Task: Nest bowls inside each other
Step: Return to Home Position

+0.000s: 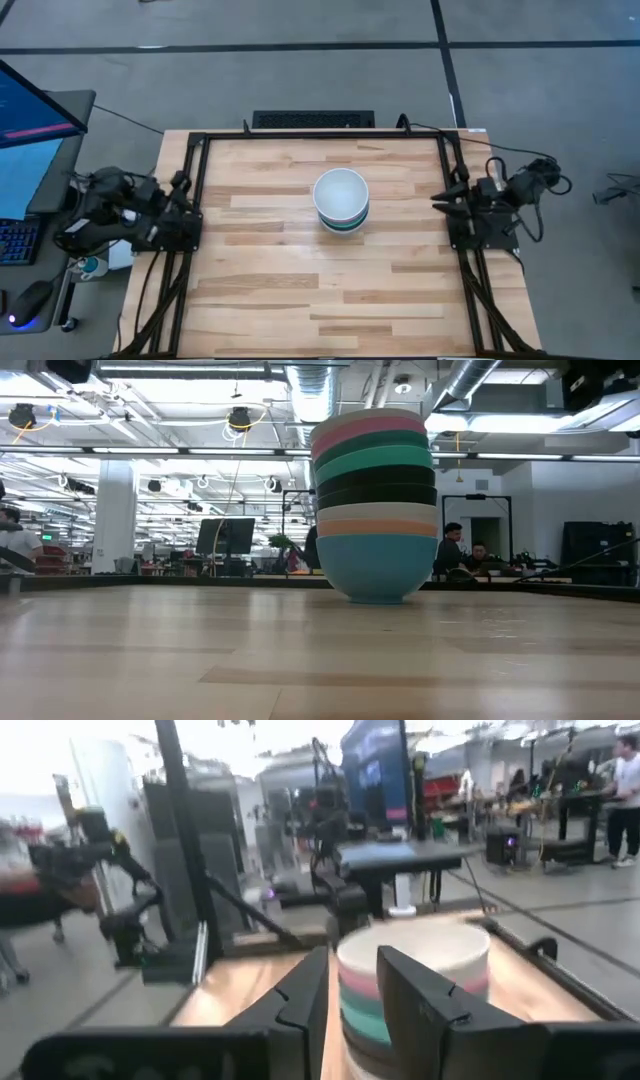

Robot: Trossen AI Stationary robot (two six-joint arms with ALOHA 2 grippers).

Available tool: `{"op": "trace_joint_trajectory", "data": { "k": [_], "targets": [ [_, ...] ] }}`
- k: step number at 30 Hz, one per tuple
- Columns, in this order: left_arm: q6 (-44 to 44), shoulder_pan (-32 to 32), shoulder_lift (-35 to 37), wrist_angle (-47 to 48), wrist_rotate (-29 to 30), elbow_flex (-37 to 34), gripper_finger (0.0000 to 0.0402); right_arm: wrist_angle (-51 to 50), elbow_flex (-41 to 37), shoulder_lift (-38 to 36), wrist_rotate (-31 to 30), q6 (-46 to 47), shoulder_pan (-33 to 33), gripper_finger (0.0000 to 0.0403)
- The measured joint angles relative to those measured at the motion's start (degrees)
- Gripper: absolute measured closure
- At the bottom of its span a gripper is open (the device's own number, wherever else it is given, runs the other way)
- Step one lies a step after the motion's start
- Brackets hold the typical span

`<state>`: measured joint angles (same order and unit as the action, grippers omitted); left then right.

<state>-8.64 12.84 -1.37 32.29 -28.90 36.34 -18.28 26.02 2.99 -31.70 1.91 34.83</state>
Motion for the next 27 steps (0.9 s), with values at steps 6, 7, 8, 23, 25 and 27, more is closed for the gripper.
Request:
{"op": "trace_joint_trajectory", "data": {
  "k": [6,7,8,23,25,27],
  "targets": [
    [1.1,0.0,1.2,-11.3,-5.2,-8.7,0.0290,-1.9,-2.9,0.3,-3.6,1.8,-0.1,0.0291],
    [0.5,0.0,1.2,-12.5,-5.4,-10.6,0.0290,-2.0,-3.5,0.3,-4.4,3.0,-0.1,0.0291],
    [0.2,0.0,1.1,-14.1,-5.5,-12.3,0.0290,-2.0,-4.0,0.3,-4.6,3.9,-0.1,0.0291],
    [-7.5,0.0,1.1,-41.2,-6.0,-31.8,0.0290,0.4,-8.9,0.4,-8.1,8.3,-0.1,0.0291],
    [-8.6,0.0,1.1,-43.8,-4.2,-33.0,0.0290,0.5,-9.7,0.4,-9.8,10.1,-0.1,0.0291],
    [-8.9,0.0,1.1,-44.0,-1.8,-33.2,0.0290,0.4,-10.8,0.4,-10.7,11.4,-0.1,0.0291]
  ]
}}
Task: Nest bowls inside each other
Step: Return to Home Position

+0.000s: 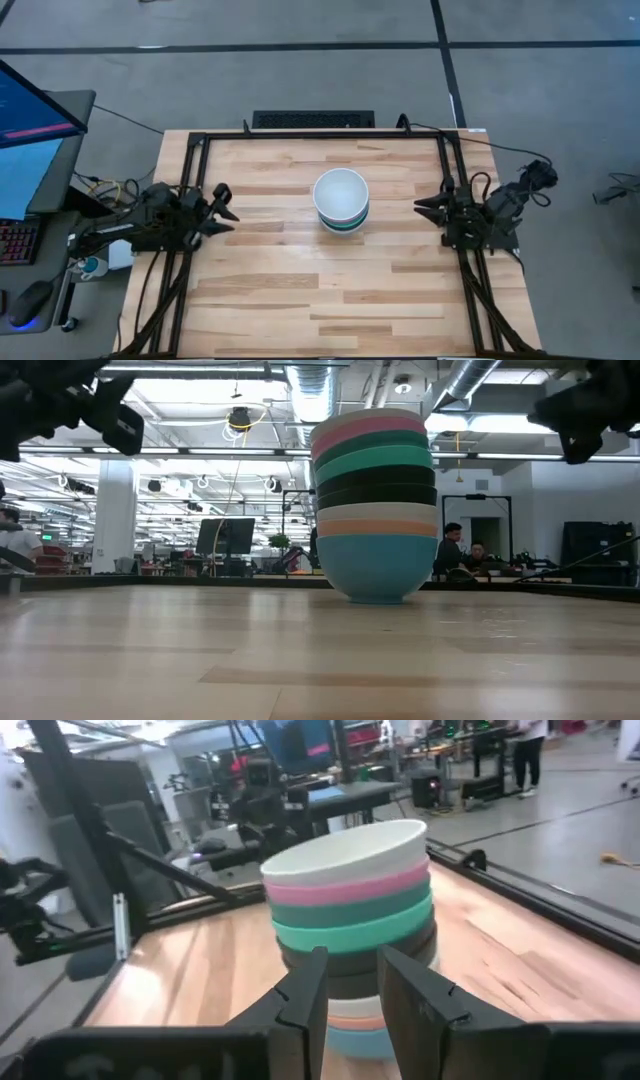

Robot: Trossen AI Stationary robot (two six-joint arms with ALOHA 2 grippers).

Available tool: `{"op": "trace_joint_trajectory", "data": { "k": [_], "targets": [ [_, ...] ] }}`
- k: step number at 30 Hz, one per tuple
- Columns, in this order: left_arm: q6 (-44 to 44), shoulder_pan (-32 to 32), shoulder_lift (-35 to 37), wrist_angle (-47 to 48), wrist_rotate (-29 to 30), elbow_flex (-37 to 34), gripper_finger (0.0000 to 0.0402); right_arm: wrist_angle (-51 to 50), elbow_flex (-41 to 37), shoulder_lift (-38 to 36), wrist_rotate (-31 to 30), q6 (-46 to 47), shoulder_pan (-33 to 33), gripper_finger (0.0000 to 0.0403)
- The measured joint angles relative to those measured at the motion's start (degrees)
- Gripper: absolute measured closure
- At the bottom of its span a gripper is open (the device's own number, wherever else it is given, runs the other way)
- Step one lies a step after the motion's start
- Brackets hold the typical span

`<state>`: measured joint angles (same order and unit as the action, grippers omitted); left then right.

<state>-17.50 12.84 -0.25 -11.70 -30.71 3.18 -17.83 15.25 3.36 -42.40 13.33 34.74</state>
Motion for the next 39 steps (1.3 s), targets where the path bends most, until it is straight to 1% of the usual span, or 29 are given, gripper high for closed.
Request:
{"op": "trace_joint_trajectory", "data": {
  "k": [4,9,15,19,22,26,28,29,33,39],
  "targets": [
    [0.2,0.0,0.0,0.2,4.2,0.0,0.0290,0.7,-2.0,0.0,-1.2,0.3,0.0,0.0291],
    [-0.6,0.0,0.0,0.7,6.1,0.0,0.0290,0.5,-2.5,0.0,-1.8,0.2,0.0,0.0291],
    [0.3,0.0,0.0,4.0,10.9,-0.4,0.0290,-0.6,-2.5,0.0,-6.5,0.3,0.0,0.0291],
    [0.3,0.0,0.0,2.2,11.4,-2.6,0.0290,-1.7,-2.5,0.0,-7.2,0.3,0.0,0.0291],
    [0.3,-0.1,-0.1,4.1,13.1,-2.5,0.0290,-2.3,-2.9,0.0,-7.4,0.3,0.0,0.0291],
    [1.4,-0.1,-0.1,4.4,13.2,-2.6,0.0290,-1.5,-7.1,0.0,-10.0,2.1,0.0,0.0291],
    [1.8,-0.1,-0.1,4.8,13.3,-2.6,0.0290,0.2,-9.5,0.0,-10.2,4.5,0.0,0.0291],
    [1.7,-0.1,-0.1,5.0,13.3,-2.6,0.0290,0.6,-9.5,0.2,-9.7,4.9,-0.1,0.0291],
    [-0.2,-0.1,-0.1,6.5,13.2,-2.6,0.0290,2.6,-9.4,0.8,-8.6,0.1,0.2,0.0291],
    [-0.3,-0.1,-0.1,7.1,13.3,-2.7,0.0290,2.9,-9.4,0.7,-8.6,0.2,0.1,0.0291]
  ]
}}
